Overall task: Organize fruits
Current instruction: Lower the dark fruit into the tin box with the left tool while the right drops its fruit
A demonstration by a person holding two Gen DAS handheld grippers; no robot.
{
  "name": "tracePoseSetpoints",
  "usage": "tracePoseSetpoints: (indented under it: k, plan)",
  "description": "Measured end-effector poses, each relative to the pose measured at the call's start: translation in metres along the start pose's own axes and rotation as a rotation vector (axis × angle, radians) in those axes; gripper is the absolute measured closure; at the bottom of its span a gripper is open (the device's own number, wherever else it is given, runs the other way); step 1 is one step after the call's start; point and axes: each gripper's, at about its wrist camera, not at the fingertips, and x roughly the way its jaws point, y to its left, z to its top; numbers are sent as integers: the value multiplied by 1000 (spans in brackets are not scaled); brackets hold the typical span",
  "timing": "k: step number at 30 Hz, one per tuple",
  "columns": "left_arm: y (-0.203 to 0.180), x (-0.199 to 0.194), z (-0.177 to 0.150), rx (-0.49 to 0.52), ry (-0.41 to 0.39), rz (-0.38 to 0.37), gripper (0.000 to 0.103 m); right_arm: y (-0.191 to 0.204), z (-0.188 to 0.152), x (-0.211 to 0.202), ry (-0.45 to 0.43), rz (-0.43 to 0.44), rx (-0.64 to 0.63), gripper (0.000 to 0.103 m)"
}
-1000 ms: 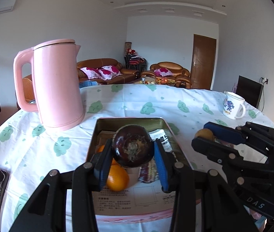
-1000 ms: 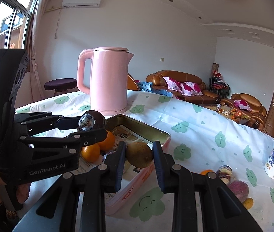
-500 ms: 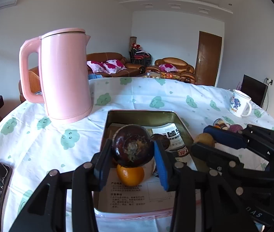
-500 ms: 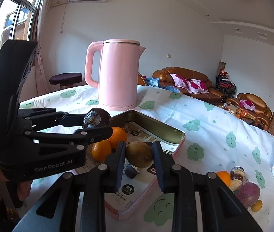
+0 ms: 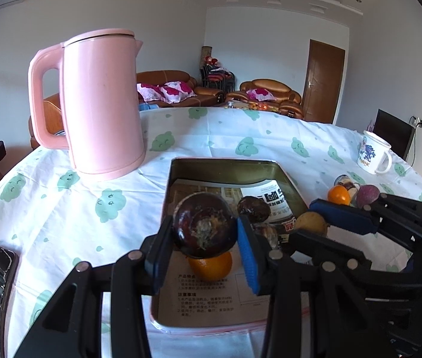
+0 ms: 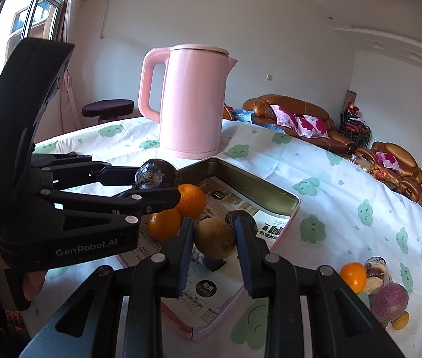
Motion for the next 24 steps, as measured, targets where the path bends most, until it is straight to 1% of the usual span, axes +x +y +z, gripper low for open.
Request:
tracePoseSetpoints:
  k: [15, 21, 23, 24]
  plan:
    - [1, 3, 0, 2, 19, 13, 60, 3, -1, 14, 70, 6, -9, 73]
    - [1, 2, -1, 8, 12, 27, 58, 3, -1, 13, 68, 2, -9, 72]
    - [0, 1, -1, 15, 5, 36, 55, 3, -1, 13, 71, 1, -8, 70]
    - [-1, 0, -1, 20, 2, 36, 55, 3, -1, 14, 73, -1, -9, 64]
